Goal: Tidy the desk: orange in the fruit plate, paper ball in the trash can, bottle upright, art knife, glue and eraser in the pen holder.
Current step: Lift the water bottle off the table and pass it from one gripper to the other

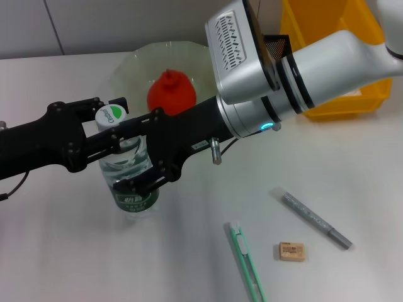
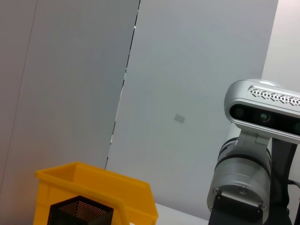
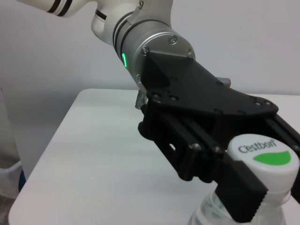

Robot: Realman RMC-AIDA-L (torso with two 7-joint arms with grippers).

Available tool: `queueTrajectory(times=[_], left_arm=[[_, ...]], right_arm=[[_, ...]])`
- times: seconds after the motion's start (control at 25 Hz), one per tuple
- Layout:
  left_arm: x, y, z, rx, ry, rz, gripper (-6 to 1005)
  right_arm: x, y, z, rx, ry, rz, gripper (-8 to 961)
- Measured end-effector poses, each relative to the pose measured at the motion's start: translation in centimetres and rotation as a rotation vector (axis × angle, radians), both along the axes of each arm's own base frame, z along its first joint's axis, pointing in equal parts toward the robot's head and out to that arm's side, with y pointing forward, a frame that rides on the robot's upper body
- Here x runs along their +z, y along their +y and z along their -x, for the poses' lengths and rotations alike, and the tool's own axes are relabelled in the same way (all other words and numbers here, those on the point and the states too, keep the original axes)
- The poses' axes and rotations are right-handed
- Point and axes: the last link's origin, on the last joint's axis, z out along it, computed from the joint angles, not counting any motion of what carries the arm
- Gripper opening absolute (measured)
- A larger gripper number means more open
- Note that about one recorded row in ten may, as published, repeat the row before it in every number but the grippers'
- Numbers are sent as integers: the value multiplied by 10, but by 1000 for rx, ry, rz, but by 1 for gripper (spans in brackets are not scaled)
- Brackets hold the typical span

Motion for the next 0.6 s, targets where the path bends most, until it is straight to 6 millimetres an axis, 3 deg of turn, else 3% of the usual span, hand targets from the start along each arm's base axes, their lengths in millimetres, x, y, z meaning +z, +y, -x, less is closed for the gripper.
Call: queueTrajectory(times=[0.6], left_arm=[[1, 1, 2, 18, 5, 2, 445]], right_arm=[[4, 2, 3, 7, 22, -23, 788]])
